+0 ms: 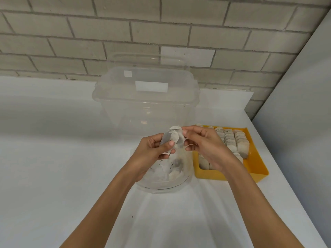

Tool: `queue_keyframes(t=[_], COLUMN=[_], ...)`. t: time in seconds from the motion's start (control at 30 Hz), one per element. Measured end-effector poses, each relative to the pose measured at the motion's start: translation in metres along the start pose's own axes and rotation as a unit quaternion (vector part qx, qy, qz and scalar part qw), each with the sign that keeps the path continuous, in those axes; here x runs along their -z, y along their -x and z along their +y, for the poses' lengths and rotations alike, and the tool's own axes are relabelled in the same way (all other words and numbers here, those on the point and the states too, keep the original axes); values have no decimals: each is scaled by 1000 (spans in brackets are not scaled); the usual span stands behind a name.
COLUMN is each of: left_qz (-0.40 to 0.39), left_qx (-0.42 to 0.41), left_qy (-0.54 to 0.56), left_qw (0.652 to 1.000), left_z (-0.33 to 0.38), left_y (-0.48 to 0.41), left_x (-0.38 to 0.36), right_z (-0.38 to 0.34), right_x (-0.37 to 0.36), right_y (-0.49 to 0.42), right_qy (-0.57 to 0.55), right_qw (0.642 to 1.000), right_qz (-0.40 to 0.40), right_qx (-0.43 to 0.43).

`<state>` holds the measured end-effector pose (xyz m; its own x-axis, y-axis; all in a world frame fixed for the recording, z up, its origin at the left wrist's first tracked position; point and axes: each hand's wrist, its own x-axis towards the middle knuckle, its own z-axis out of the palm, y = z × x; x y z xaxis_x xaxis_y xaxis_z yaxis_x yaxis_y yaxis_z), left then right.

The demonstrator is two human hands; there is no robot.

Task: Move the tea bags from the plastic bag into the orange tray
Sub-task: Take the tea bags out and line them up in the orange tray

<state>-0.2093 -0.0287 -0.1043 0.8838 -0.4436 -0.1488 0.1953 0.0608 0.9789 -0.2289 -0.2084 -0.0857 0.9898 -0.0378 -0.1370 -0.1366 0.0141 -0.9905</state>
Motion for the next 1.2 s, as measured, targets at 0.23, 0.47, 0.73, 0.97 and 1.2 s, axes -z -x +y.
queue_keyframes(t=[0.23, 0.47, 0.73, 0.97, 1.2], left_qz=[2, 3, 7, -17, -32], left_qx=[-19, -57, -55, -8, 20], left_qy=[-59, -103, -84, -41, -21], left_qw=[998, 993, 995, 999, 999], left_z=[0, 5, 8, 3, -2], left_y=[-5, -13, -21, -30, -33], left_x=[0, -12, -33, -66, -90], right_z=[-18, -34, -52, -46, -17], right_x=[12, 21, 53, 106, 166], right_y=[-3, 0, 15, 20, 15], right_qy=[155, 326, 357, 406, 548], right_qw=[985, 932, 906, 891, 829], right_qz=[29, 40, 107, 122, 106], right_qx=[70, 152, 202, 162, 34])
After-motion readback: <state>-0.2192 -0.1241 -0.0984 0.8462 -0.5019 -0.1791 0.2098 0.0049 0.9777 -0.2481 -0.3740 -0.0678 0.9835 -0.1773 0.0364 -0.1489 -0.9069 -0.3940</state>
